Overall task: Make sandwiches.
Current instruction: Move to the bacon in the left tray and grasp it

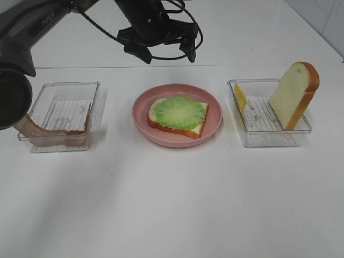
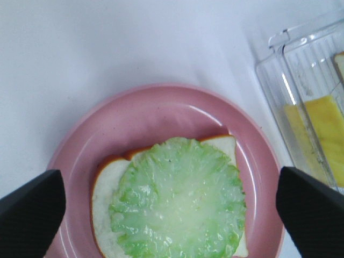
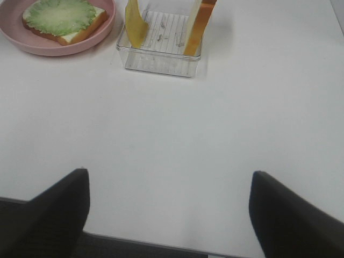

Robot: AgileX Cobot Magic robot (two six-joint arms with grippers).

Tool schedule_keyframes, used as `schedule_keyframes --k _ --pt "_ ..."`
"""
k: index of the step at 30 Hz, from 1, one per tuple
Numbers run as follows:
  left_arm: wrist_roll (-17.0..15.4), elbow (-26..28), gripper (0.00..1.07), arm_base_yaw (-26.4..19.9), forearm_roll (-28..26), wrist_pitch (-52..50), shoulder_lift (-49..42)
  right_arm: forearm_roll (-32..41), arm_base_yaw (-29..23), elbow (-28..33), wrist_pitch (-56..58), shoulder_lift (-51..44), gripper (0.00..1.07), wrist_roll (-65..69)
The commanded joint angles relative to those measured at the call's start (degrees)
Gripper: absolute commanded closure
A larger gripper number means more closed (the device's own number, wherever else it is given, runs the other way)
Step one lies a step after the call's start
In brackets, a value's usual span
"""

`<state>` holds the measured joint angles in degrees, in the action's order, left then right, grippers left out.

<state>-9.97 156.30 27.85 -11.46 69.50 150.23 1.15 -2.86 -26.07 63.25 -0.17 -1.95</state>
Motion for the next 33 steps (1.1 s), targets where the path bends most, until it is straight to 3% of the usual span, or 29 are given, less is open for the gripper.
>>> schedule_keyframes --k 1,12,15,17,18,19,21,22,23,25,33 --pt "-1.7 0.5 0.05 0.3 3.7 6.0 -3.6 0.3 0.2 0.1 -0.1 -2.0 0.27 -0.5" --pt "-1.7 0.5 0.05 0.5 6.8 6.0 -8.9 0.3 0.2 0.1 -0.1 -2.0 0.27 -0.5" --pt "-1.7 -1.9 0.06 0.5 7.5 6.0 -11.3 0.3 0.2 0.1 -0.1 -2.0 0.27 -0.5" --pt "-1.7 -7.7 0.06 0.5 8.5 6.0 -14.3 0.3 0.2 0.1 -0.1 -2.0 0.27 -0.5" --pt "-1.7 -7.7 0.06 0.5 8.5 6.0 -14.3 0.3 0.2 0.1 -0.1 -2.0 0.27 -0.5" --pt "-1.7 -12.7 0.06 0.5 8.8 6.0 -16.3 0.3 0.2 0.1 -0.1 -2.0 0.27 -0.5" --pt "-1.7 -15.4 0.06 0.5 9.1 6.0 -17.5 0.3 0.2 0.1 -0.1 -2.0 0.27 -0.5" --pt "-1.7 -20.2 0.06 0.2 9.8 6.0 -19.7 0.3 0.2 0.1 -0.1 -2.0 0.27 -0.5" --pt "-1.7 -20.2 0.06 0.2 9.8 6.0 -19.7 0.3 0.2 0.1 -0.1 -2.0 0.27 -0.5" --pt "-1.7 -26.8 0.06 -0.4 11.1 6.0 -23.4 0.3 0.2 0.1 -0.1 -2.0 0.27 -0.5" --pt "-1.7 -37.1 0.07 -3.6 11.5 6.0 -30.7 0.3 0.2 0.1 -0.1 -2.0 0.27 -0.5"
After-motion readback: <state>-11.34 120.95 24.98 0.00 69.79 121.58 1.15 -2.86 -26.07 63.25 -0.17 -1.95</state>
